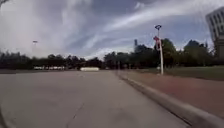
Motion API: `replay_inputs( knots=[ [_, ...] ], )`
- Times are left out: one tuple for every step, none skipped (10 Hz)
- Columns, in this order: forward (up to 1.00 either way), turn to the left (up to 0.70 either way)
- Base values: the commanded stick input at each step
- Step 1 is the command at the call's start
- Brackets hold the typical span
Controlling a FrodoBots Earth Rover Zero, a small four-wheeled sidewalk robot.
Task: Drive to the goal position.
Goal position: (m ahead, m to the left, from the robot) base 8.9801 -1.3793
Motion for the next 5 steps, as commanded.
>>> replay_inputs(
  knots=[
    [1.00, 0.00],
    [1.00, 0.00],
    [1.00, 0.00],
    [1.00, 0.00],
    [1.00, 0.00]
  ],
)
